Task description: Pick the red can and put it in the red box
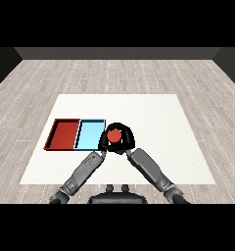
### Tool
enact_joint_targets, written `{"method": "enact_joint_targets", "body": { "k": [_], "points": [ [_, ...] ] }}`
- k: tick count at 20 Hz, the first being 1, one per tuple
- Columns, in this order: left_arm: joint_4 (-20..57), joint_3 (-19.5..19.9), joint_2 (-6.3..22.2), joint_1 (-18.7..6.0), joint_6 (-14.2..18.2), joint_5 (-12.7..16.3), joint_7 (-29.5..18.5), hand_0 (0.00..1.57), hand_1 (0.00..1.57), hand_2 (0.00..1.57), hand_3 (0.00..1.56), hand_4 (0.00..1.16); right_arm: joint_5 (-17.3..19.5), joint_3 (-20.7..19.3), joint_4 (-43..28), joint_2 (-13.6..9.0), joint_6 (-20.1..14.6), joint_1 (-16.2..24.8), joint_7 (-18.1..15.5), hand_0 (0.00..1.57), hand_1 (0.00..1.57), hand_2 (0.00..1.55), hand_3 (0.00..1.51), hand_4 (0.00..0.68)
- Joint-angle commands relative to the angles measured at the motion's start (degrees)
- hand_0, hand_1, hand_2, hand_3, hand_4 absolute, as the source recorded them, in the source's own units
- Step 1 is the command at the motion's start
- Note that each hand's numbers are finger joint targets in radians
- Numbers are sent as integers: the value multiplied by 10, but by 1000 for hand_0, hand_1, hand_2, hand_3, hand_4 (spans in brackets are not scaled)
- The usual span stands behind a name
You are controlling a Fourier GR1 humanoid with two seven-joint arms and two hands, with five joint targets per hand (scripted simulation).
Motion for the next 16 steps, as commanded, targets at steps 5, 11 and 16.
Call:
{"method": "enact_joint_targets", "body": {
  "k": [5, 11, 16],
  "points": [
    [4, -15, -17, -16, 19, 18, -2, 1571, 1571, 1528, 1424, 907, 5, 37, -25, 12, -40, -2, 4, 1506, 1506, 1458, 1397, 547],
    [14, -17, -17, -17, 24, 37, -22, 1571, 1571, 1569, 1491, 1140, 3, -7, -23, 11, 49, 12, 2, 0, 0, 0, 0, 0],
    [12, 19, -11, -11, -10, 29, -26, 1571, 1571, 1569, 1491, 1140, 9, -45, -42, -2, 88, 21, 31, 0, 0, 0, 0, 0]
  ]
}}
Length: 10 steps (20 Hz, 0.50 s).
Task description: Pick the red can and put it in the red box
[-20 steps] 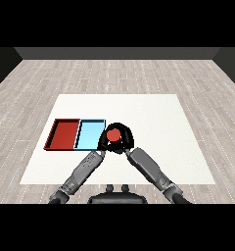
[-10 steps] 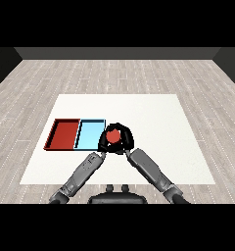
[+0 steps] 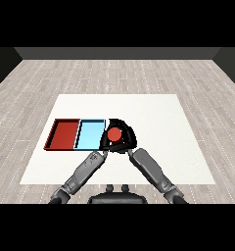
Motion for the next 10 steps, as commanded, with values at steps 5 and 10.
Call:
{"method": "enact_joint_targets", "body": {
  "k": [5, 10],
  "points": [
    [23, -20, -13, -1, 22, -13, -19, 1571, 1571, 1571, 1483, 1151, 61, -3, -86, -8, -6, 42, 57, 0, 0, 0, 0, 0],
    [39, 29, -13, 17, -23, -19, -35, 1571, 1571, 1571, 1483, 1147, 74, -62, -44, -18, 38, 35, 19, 0, 0, 0, 0, 0]
  ]
}}
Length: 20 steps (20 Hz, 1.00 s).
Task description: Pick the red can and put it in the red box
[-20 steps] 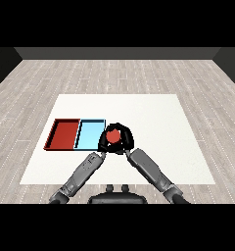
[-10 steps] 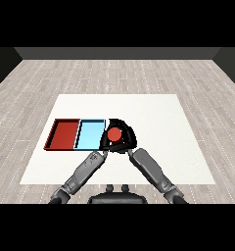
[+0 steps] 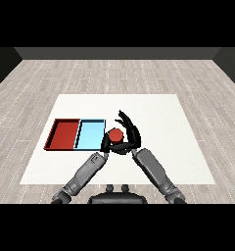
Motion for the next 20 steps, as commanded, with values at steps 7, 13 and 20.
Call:
{"method": "enact_joint_targets", "body": {
  "k": [7, 13, 20],
  "points": [
    [1, 19, 0, 35, -9, 5, -3, 1571, 1571, 1571, 1491, 1118, 1, -99, -138, -31, -2, -1, 36, 0, 0, 0, 0, 0],
    [-58, 65, 58, 45, -20, -12, 27, 1571, 1571, 1571, 1465, 1131, -3, -147, -226, -89, 16, 94, 60, 0, 0, 0, 0, 0],
    [-126, 118, 136, 66, -53, -22, 53, 1571, 1571, 1569, 1460, 1112, -54, -226, -148, -105, 86, 148, -1, 0, 0, 0, 0, 0]
  ]
}}
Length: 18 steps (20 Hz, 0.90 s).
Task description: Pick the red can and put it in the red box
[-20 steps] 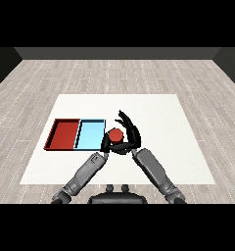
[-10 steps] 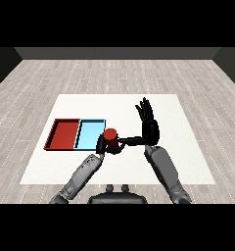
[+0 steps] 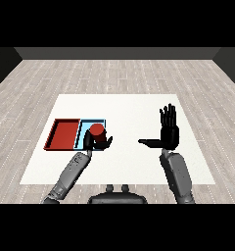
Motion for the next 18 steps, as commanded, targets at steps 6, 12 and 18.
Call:
{"method": "enact_joint_targets", "body": {
  "k": [6, 12, 18],
  "points": [
    [-98, 61, 105, 24, -10, -33, 96, 1571, 1571, 1556, 1417, 1118, -13, -57, 56, -42, 60, 98, -33, 0, 0, 0, 0, 0],
    [92, 117, 132, -105, -19, -84, 107, 1571, 1571, 1533, 1402, 1124, 1, -47, 122, -21, 86, 140, -92, 0, 0, 0, 0, 0],
    [236, 166, 165, -110, -51, -86, 71, 1544, 1544, 1523, 1445, 1079, 7, -65, 188, -7, 77, 95, -106, 0, 0, 0, 0, 0]
  ]
}}
